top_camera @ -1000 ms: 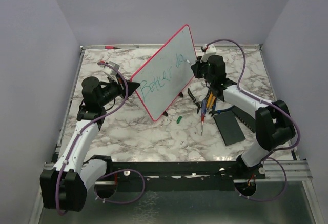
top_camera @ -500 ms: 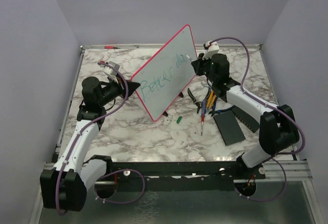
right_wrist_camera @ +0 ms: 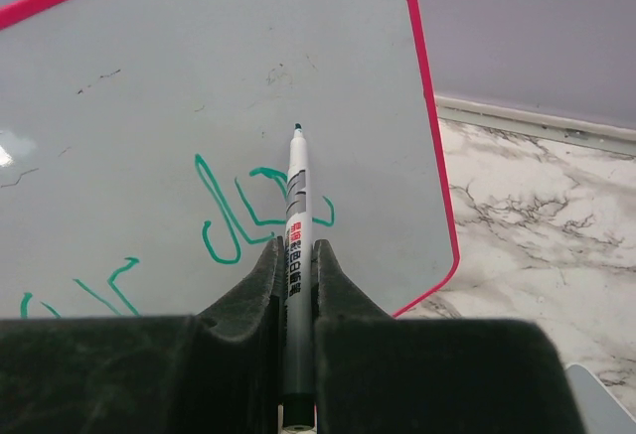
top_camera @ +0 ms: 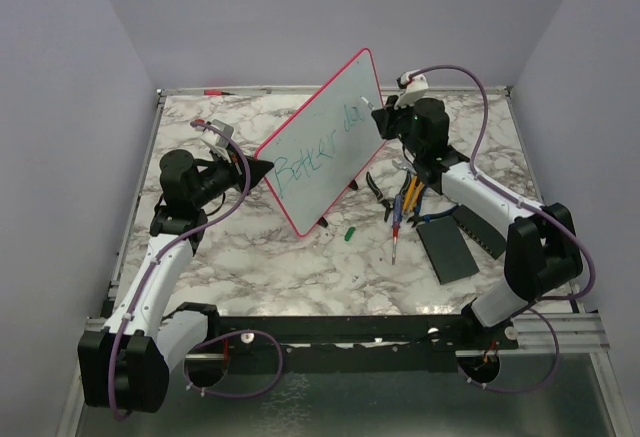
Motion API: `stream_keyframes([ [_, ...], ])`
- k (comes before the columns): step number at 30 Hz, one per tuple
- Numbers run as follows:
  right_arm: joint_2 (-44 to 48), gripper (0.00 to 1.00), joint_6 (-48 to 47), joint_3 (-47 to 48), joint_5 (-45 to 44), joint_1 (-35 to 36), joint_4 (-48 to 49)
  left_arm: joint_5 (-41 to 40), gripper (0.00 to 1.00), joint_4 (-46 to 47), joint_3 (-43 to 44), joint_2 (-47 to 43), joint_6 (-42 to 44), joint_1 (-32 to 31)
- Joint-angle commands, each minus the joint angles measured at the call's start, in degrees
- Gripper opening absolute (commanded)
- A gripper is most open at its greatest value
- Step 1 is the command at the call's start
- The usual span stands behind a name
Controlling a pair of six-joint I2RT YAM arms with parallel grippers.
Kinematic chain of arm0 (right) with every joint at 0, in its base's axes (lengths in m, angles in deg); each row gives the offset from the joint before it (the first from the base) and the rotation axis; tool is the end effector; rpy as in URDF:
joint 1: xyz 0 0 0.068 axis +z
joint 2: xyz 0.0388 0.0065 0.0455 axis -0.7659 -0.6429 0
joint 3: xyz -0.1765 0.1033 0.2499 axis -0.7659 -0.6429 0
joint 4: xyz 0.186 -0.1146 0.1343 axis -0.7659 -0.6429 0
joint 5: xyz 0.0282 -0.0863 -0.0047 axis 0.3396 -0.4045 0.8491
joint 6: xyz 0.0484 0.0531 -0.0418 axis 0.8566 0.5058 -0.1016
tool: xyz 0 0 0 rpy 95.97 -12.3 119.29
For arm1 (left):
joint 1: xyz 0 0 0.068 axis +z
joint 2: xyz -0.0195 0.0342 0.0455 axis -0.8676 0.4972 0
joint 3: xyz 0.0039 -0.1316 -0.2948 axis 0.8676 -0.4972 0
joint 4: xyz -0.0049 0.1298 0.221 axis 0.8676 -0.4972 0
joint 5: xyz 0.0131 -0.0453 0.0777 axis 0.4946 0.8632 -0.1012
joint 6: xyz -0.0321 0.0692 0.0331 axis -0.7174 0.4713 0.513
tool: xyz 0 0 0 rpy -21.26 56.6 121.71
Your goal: Write a sentence on the whiteboard
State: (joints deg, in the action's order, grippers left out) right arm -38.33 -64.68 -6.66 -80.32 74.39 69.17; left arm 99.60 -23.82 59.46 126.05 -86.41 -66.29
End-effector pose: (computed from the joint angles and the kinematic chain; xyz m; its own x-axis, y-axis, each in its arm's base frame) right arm 0.3747 0.1680 0.3577 -0.1641 0.0457 -0.9854 -0.3750 0.9210 0.1052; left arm 0.2163 -0.0707 0.3504 -0.3106 -0.1851 -0.9324 0.6634 0.6603 -0.3520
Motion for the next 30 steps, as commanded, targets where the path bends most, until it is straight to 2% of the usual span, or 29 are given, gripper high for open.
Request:
stream_keyframes([
  [1, -2.27, 0.01, -1.27, 1.67, 1.06, 0.24, 0.72, 3.74, 0.0, -10.59, -2.5, 1.72, 4.18, -1.36],
  [30, -4.59, 0.01, 0.15, -2.0, -2.3, -0.06, -0.05, 3.83, 0.0, -10.59, -2.59, 1.62, 4.14, -1.3],
])
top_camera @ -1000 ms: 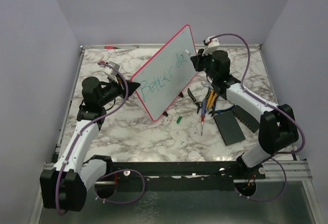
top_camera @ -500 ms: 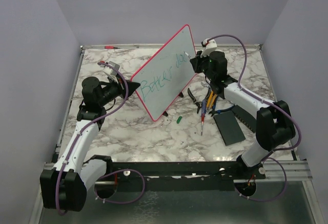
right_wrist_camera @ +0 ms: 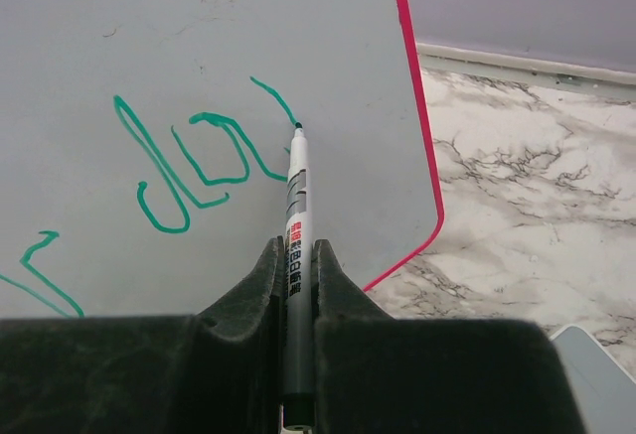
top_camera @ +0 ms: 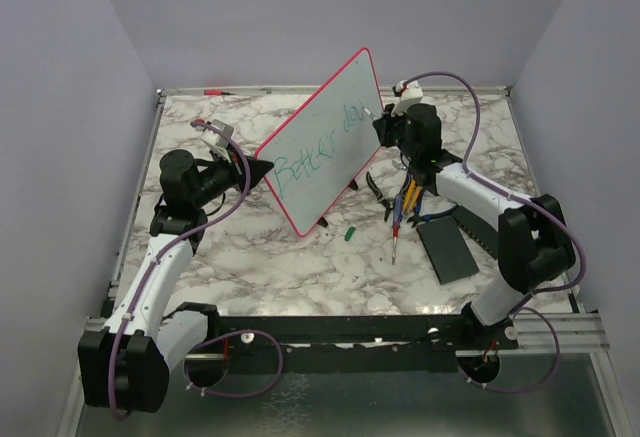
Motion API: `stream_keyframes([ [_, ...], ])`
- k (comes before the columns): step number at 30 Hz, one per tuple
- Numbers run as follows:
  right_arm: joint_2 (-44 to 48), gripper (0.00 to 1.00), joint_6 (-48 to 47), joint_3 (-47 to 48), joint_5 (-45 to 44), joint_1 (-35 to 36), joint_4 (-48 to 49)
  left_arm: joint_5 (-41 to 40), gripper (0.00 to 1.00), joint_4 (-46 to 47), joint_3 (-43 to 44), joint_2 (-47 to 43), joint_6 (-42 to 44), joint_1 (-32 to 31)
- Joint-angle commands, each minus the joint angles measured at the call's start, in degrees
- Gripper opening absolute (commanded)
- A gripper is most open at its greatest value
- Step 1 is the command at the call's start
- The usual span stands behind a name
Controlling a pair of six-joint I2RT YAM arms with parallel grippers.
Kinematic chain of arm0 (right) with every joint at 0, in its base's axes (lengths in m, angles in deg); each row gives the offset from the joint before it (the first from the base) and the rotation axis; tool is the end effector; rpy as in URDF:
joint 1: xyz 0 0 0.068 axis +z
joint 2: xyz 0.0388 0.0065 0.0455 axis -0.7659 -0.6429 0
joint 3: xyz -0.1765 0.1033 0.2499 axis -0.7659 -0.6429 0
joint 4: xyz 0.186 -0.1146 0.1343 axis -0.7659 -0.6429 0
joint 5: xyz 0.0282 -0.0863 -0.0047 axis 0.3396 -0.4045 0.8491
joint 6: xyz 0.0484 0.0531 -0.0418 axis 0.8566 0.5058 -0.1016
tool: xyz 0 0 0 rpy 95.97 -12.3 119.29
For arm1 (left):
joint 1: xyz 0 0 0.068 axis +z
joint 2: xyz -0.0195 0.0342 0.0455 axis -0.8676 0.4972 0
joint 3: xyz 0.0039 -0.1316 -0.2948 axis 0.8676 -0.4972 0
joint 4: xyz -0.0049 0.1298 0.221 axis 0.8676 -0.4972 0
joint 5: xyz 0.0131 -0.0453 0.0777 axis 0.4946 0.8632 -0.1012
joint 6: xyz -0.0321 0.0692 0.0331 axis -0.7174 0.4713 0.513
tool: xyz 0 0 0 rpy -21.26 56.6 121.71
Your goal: Write a sentence on the whiteboard
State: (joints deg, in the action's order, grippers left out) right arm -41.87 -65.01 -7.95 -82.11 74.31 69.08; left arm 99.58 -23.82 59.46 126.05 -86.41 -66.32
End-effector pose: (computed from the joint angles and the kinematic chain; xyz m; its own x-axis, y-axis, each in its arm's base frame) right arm 0.3868 0.1704 0.3243 -0.2356 0.0071 -0.9718 -0.3389 0.9366 0.0891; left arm 0.2163 -0.0707 0.3504 -0.3106 -0.1850 -0.9324 0.6635 0.6602 -0.3520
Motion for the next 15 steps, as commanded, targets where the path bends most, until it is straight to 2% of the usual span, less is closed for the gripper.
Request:
stream_keyframes([
  [1, -0.56, 0.01, 0.42, -0.75, -0.46, 0.01, 0.17, 3.79, 0.0, -10.59, -2.51, 1.63, 4.14, -1.3],
  [6, 2.84, 0.01, 0.4, -1.1, -1.48, -0.03, 1.06, 3.68, 0.0, -10.59, -2.52, 1.59, 4.06, -1.28],
  [15, 1.13, 0.01, -1.5, 3.63, -2.74, -0.41, 0.92, 3.76, 0.0, -10.59, -2.57, 1.53, 4.09, -1.34],
])
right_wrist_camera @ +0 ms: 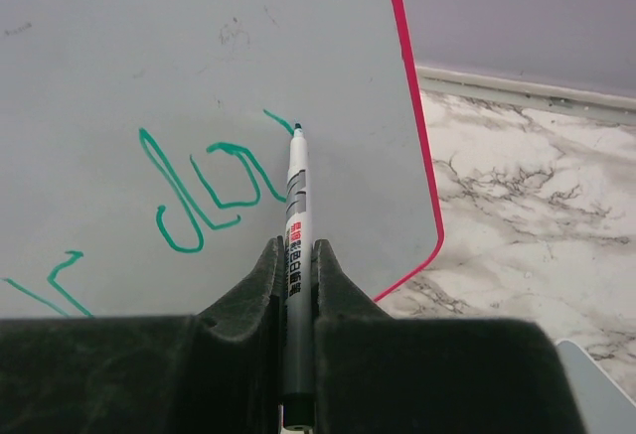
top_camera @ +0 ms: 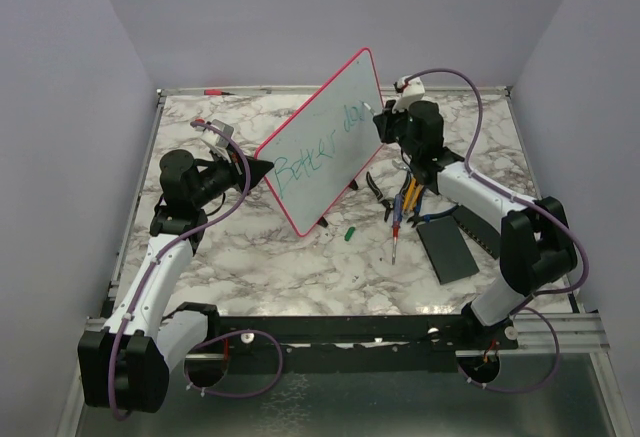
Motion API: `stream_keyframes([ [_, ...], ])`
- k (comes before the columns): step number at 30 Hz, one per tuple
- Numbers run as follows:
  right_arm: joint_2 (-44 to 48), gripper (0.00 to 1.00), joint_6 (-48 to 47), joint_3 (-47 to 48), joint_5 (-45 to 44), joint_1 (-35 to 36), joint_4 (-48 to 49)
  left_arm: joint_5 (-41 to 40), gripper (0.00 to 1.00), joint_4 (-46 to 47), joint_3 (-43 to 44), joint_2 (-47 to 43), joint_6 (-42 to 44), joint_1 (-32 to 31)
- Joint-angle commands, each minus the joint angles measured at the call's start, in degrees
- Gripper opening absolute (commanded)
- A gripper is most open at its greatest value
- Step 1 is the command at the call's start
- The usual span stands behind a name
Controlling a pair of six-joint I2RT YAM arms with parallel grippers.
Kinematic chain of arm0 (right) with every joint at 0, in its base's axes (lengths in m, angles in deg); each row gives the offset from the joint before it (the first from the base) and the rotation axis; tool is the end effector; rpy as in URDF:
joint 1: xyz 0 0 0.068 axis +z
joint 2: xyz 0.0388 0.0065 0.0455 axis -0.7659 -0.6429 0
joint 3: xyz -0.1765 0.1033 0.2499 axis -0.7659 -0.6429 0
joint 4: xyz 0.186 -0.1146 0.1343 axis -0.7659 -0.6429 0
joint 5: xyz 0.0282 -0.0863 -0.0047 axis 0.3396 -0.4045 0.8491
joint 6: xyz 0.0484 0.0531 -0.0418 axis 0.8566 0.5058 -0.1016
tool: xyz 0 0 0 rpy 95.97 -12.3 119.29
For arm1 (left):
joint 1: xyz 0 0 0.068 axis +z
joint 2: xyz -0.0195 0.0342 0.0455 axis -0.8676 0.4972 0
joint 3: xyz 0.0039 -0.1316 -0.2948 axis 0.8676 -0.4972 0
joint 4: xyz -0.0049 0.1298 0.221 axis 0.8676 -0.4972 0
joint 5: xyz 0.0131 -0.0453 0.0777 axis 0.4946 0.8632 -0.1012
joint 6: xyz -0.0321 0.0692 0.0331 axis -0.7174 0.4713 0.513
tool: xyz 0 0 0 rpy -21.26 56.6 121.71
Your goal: Write a sentence on the whiteboard
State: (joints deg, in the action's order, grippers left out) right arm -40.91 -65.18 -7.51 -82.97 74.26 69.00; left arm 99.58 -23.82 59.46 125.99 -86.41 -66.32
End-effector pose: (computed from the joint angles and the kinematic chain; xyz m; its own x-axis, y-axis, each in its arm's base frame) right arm 0.3847 0.1678 0.3338 -0.2127 0.0143 -0.9770 -0.3269 0.9412 0.0850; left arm 0.2161 -0.0707 0.3506 -0.3096 -0.1851 -0.9327 0.6639 0.6601 -0.3514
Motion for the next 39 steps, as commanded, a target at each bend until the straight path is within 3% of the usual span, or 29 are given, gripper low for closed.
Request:
stream_keyframes([
  [1, 0.07, 0.01, -1.46, 3.61, -2.16, -0.37, 1.01, 3.75, 0.0, -10.59, -2.62, 1.61, 4.16, -1.34],
  [18, -3.58, 0.01, -1.79, 7.03, -0.49, -1.42, -0.07, 4.03, 0.0, -10.59, -2.44, 1.94, 4.17, -1.27],
  [39, -3.08, 0.0, 1.21, 0.19, 4.54, -1.27, 0.38, 4.03, 0.0, -10.5, -2.46, 1.78, 4.07, -1.34],
])
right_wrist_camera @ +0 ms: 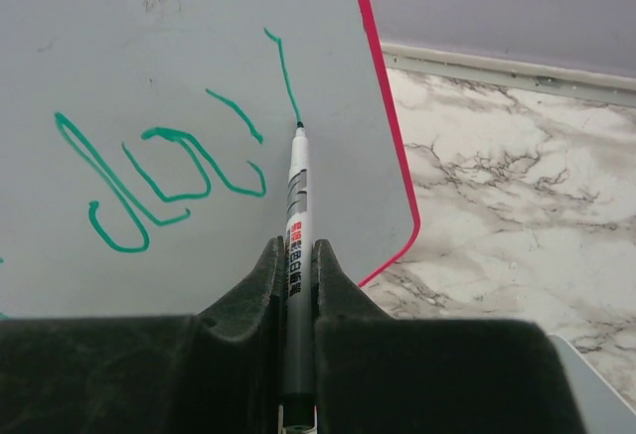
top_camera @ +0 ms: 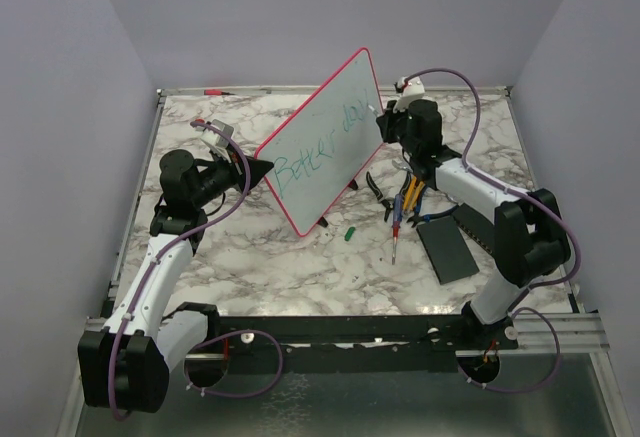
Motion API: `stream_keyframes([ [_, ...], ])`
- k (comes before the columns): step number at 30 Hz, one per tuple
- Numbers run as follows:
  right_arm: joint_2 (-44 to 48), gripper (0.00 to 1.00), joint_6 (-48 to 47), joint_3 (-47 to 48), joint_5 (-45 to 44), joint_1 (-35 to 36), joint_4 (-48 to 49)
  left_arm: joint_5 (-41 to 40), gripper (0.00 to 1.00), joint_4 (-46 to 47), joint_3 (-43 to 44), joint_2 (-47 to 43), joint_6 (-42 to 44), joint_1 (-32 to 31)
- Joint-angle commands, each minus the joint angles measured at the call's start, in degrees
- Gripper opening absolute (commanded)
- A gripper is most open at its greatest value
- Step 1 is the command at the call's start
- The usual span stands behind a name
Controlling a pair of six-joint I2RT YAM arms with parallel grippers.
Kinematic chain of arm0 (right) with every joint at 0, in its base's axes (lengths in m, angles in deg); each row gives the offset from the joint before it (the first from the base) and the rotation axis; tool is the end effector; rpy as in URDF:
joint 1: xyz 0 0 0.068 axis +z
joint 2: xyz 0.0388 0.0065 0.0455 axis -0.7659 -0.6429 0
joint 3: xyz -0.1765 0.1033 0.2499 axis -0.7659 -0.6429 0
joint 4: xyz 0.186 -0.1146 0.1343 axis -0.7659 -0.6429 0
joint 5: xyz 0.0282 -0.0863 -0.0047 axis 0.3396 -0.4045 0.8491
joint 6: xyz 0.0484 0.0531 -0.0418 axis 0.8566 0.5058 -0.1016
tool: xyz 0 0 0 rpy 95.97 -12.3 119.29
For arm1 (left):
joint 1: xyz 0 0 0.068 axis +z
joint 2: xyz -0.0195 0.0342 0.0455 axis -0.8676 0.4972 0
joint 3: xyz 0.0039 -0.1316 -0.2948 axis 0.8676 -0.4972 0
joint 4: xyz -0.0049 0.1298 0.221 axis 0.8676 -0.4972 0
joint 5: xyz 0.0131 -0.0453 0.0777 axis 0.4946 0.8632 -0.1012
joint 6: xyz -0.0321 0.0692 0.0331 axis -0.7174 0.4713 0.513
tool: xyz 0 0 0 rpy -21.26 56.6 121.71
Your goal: Write a sentence on the whiteboard
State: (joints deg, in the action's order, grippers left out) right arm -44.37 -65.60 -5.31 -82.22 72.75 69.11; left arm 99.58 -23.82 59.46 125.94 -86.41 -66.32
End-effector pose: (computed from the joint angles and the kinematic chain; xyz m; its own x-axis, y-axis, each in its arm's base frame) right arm 0.4042 0.1651 0.3240 -0.2292 0.0050 -0.9734 -0.3142 0.9461 0.0789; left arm 0.2159 -0.0707 0.3508 -0.3088 -0.1852 -0.9329 0.6642 0.6601 -0.3509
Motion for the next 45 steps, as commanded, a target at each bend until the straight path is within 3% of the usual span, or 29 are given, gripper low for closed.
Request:
stream_keyframes([
  [1, 0.6, 0.01, 1.78, -2.44, 4.64, 0.34, 0.3, 4.03, 0.0, -10.5, -2.45, 1.75, 4.07, -1.3],
  [19, 3.47, 0.01, 4.26, -9.56, 6.41, 3.96, -0.06, 4.03, 0.0, -10.41, -2.6, 1.21, 3.91, -1.32],
  [25, 5.92, 0.01, 5.42, -10.25, 0.19, 4.31, -0.62, 3.9, 0.0, -10.32, -2.65, 1.08, 3.92, -1.27],
  [28, 7.31, 0.01, 5.23, -8.47, -3.2, 3.41, -2.93, 3.85, 0.0, -10.32, -2.57, 1.05, 3.89, -1.28],
  [35, 7.92, 0.0, 5.14, -5.05, 2.22, -3.9, -1.8, 3.77, 0.0, -10.32, -2.59, 1.12, 3.88, -1.29],
  [45, 2.41, 0.01, 3.34, 1.56, 5.82, -4.59, 1.21, 3.54, 0.0, -10.32, -2.66, 1.73, 4.11, -1.29],
])
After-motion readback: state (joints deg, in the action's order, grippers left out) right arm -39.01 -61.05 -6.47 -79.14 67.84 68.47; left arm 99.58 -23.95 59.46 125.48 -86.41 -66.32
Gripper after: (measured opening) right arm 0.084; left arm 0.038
